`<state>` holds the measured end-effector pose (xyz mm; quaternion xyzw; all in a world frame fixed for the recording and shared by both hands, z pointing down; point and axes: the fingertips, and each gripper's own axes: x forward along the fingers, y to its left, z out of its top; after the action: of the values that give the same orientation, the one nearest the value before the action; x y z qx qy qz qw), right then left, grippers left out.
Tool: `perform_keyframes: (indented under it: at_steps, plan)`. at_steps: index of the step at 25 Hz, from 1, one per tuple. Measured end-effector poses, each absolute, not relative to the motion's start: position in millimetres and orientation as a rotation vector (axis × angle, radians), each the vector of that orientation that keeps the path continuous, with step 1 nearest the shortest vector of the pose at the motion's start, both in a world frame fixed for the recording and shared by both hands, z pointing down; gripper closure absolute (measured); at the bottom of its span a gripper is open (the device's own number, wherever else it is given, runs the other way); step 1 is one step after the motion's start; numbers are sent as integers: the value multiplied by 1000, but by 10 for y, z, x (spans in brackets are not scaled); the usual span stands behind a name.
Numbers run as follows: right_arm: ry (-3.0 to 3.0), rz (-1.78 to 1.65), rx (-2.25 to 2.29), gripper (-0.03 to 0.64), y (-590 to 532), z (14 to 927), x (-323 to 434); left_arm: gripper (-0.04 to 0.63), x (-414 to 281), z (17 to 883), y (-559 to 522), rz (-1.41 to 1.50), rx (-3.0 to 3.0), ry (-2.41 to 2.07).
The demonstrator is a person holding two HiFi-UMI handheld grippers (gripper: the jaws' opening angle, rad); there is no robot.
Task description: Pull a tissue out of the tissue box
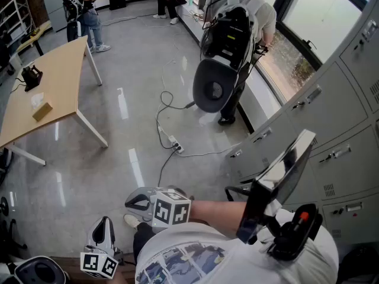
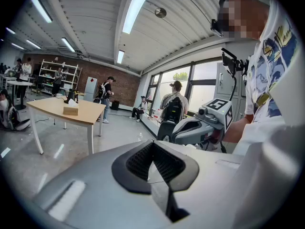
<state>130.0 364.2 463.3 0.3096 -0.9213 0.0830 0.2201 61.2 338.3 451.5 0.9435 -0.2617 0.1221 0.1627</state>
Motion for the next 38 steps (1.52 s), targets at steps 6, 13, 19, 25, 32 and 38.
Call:
perform_keyframes:
  at_steps: [6,13,19,25,32,38]
  plan:
    - [-2556,266,843,614,3366,4648,1198,592,485,4510,3076,325,2697,-755]
    - [-2561,302,852,614,2964,4725,1090,592,394,4622,2650,367,2750,-733]
    - [-2550,309,906,614,2381,4755,876,592,218,4598,2070,287,2758,-664]
    - [-2554,315,900,614,1999,4694,528,592,-94,4499,1714,321,2777,-653]
    - [-2507,315,907,614,1614,4682,63,592,-639,4507,1357,328,2770,-644]
    - [-2509,299,856,614,1429,4678,-370,592,-1051,4499,1228,315,2760,-700]
